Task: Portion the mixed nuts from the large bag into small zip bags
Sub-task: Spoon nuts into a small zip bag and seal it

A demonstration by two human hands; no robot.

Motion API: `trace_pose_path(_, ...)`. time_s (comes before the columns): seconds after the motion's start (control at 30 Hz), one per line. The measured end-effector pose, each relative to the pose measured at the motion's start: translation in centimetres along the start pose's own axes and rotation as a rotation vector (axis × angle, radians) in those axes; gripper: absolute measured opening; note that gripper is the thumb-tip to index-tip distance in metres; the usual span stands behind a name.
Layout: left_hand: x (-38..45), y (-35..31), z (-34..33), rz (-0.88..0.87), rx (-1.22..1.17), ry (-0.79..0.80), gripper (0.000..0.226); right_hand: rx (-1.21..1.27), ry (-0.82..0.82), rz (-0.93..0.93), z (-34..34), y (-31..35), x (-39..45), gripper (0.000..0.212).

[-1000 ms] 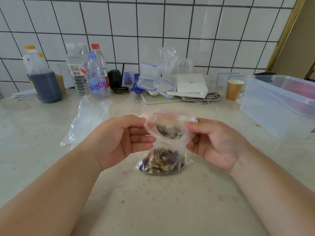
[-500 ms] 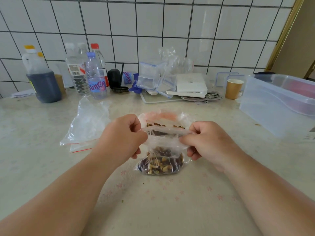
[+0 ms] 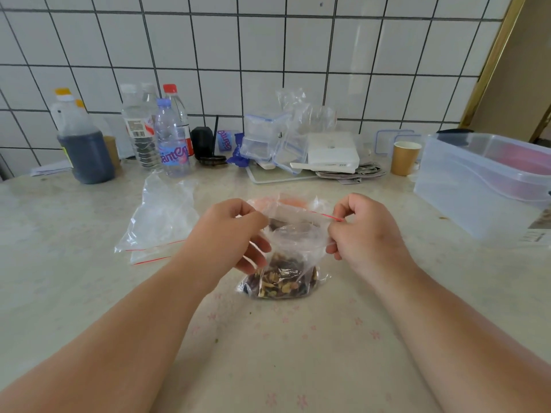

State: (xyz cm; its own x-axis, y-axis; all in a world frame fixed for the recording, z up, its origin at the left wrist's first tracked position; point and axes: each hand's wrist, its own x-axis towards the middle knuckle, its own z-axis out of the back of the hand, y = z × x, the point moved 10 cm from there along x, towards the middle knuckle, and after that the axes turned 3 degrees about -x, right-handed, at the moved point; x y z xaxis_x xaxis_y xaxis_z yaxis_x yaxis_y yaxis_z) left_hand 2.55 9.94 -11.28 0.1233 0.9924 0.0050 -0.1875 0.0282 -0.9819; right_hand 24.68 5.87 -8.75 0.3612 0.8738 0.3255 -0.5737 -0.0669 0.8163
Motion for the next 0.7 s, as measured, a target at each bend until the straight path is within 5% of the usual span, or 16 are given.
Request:
trace_pose_path(0.2,-0.7,-2.8,1.0,-0.122,0.284,-0.143,0.008,-0.246,-0.029,0.001,1.6,1.0,0.7,0.019)
trace_pose_path(0.33,-0.5,-5.0,1.6,-0.163,0.532,-0.182,0.01,-0.089,0.084,-0.079,2.3,1.8,1.4,0.011)
trace_pose_path(0.7,-1.8,-11.9,1.6,-0.201,0.388,-0.164,0.011,-0.063,0.074,-0.009,5.5,7.1,2.8,0.013)
